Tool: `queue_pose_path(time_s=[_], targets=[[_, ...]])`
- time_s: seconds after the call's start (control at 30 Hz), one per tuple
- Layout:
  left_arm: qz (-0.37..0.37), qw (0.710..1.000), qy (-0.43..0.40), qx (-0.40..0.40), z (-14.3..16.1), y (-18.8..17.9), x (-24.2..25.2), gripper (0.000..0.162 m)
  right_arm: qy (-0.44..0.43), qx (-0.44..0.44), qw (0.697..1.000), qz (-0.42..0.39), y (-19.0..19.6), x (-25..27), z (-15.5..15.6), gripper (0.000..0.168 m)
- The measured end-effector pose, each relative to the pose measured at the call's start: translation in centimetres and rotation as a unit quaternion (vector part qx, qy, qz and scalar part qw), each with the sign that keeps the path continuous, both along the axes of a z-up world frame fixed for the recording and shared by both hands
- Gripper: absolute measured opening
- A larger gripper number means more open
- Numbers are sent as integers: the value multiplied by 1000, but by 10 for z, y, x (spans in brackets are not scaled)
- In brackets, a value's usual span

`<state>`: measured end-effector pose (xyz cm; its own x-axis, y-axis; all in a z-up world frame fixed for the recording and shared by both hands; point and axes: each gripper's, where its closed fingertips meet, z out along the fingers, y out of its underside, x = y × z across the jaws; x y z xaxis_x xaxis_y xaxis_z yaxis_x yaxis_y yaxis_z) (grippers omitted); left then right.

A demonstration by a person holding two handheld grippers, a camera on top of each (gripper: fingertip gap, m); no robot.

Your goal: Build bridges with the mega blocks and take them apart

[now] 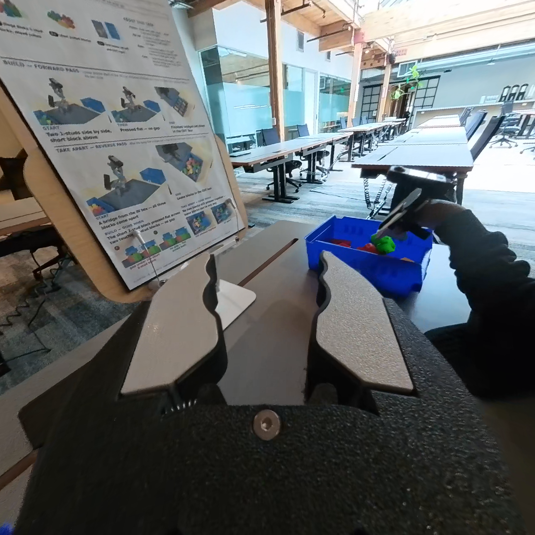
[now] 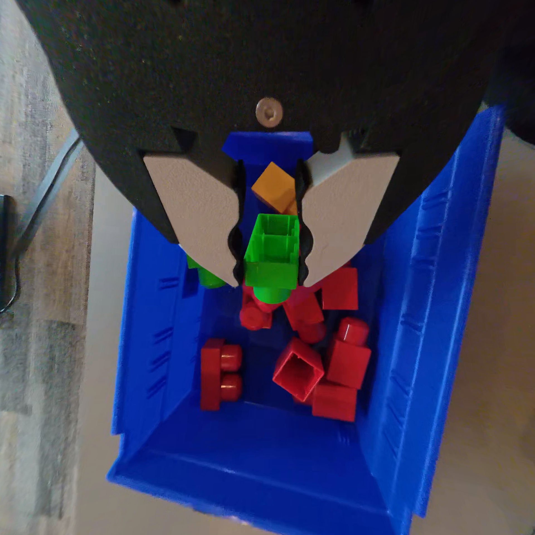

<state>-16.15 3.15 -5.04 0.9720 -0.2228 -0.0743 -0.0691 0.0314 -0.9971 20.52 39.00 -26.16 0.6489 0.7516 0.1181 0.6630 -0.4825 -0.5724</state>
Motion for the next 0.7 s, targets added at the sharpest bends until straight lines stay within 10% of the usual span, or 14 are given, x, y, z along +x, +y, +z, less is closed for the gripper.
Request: queue_pose_path(time_s=[0.2,0.5,0.7], targets=[[108,990,31,-89,-28,-10,-42,65,2,-17,1000,-4,0,1,-7,55],[369,898,41,-234,-73,-106,-148,60,46,37,998,9,-7,-5,31,67],[468,770,-16,-433,-145,-199,-198,54,90,93,990,49,-21,-22,69,66]])
